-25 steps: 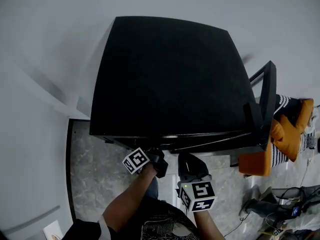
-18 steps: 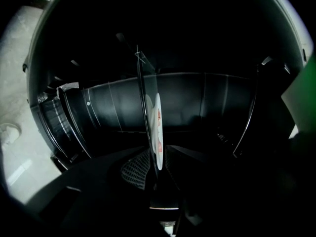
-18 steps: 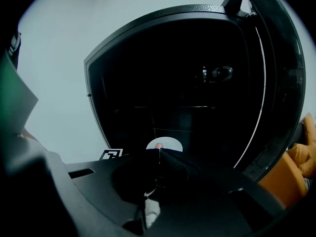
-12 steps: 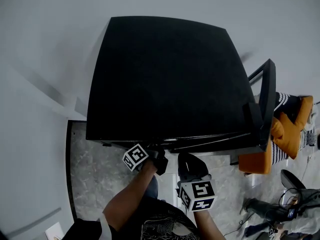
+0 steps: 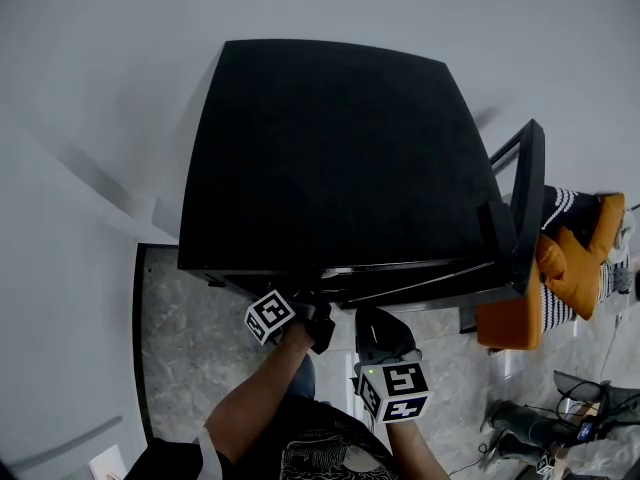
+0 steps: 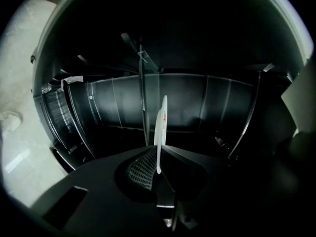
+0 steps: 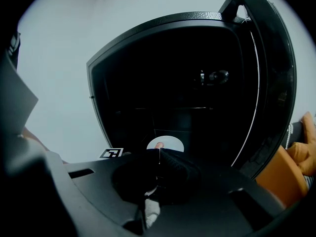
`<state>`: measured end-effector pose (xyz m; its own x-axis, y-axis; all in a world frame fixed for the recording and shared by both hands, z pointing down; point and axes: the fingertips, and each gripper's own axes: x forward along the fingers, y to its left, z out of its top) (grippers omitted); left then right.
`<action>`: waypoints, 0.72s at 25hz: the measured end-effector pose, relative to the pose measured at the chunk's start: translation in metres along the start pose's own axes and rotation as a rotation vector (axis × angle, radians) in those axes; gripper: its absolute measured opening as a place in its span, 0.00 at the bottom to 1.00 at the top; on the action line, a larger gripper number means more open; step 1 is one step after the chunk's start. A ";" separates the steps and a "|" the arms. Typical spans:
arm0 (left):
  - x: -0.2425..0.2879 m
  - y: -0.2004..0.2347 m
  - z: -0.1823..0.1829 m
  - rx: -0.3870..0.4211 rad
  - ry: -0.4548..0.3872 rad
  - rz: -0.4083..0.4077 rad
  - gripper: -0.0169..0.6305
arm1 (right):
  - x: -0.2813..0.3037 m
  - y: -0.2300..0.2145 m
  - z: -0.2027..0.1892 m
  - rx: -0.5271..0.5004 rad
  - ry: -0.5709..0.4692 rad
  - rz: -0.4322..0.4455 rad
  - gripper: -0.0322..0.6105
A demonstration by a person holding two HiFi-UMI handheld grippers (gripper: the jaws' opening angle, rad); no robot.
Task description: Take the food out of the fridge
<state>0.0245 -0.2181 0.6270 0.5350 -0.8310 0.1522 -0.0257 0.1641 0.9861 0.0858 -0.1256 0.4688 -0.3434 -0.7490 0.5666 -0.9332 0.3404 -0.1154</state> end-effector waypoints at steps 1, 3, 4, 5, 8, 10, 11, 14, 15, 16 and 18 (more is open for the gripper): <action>-0.002 -0.003 -0.002 0.003 0.003 -0.008 0.06 | -0.002 0.001 0.001 -0.003 -0.010 -0.001 0.08; -0.007 -0.010 -0.005 0.008 0.006 -0.021 0.06 | -0.006 0.002 -0.001 -0.009 -0.021 -0.004 0.08; -0.010 -0.013 -0.007 0.010 0.005 -0.028 0.06 | -0.009 0.003 -0.002 -0.009 -0.025 -0.003 0.08; -0.013 -0.016 -0.009 0.010 0.003 -0.034 0.06 | -0.012 0.005 -0.002 -0.008 -0.028 -0.001 0.08; -0.024 -0.025 -0.014 0.013 -0.003 -0.050 0.06 | -0.021 0.010 -0.005 -0.006 -0.038 0.006 0.08; -0.032 -0.029 -0.018 0.015 -0.004 -0.057 0.06 | -0.027 0.014 -0.006 -0.003 -0.046 0.011 0.08; -0.036 -0.031 -0.020 0.015 -0.004 -0.059 0.06 | -0.030 0.016 -0.007 -0.003 -0.049 0.011 0.08; -0.051 -0.038 -0.027 0.011 -0.008 -0.068 0.06 | -0.039 0.021 -0.009 -0.006 -0.063 0.013 0.08; -0.055 -0.041 -0.028 0.014 -0.009 -0.074 0.06 | -0.043 0.023 -0.009 -0.006 -0.069 0.014 0.08; -0.060 -0.044 -0.030 0.018 -0.008 -0.080 0.06 | -0.046 0.025 -0.010 -0.004 -0.074 0.015 0.08; -0.070 -0.050 -0.034 0.024 -0.009 -0.091 0.06 | -0.053 0.030 -0.012 0.000 -0.084 0.019 0.08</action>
<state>0.0170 -0.1502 0.5647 0.5281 -0.8469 0.0622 0.0023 0.0746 0.9972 0.0771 -0.0692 0.4453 -0.3689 -0.7876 0.4935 -0.9263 0.3553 -0.1255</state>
